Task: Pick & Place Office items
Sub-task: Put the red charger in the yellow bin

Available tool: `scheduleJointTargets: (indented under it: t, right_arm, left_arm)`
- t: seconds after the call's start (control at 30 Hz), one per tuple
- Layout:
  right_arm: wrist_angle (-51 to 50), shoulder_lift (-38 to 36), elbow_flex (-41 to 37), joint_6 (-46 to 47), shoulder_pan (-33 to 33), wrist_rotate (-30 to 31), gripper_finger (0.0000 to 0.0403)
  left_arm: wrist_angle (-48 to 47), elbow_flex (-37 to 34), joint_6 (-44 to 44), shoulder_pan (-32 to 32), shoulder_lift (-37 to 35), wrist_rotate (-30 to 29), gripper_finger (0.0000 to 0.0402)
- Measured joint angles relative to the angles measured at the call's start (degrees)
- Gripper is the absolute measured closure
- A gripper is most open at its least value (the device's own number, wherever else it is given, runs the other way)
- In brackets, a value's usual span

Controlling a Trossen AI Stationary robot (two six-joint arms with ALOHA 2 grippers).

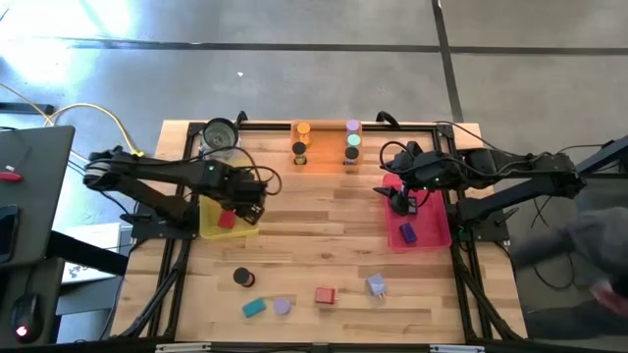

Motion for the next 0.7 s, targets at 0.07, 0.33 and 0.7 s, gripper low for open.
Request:
scheduleJointTargets:
  t: [0.07, 0.33, 0.7]
  right_arm:
    - [-0.36, -0.01, 0.00, 0.02, 0.00, 0.00, 0.0103]
    - [0.73, 0.00, 0.00, -0.05, 0.00, 0.02, 0.0103]
    - [1.44, -0.02, 0.00, 0.17, 0.00, 0.02, 0.0103]
  left_arm:
    - [4.38, -5.37, -0.93, 1.19, -2.82, 0.02, 0.0279]
    - [9.50, -16.12, -4.25, 7.16, -5.43, 0.53, 0.0279]
    - [10.66, -20.01, -1.79, 14.05, -5.41, 2.73, 0.0279]
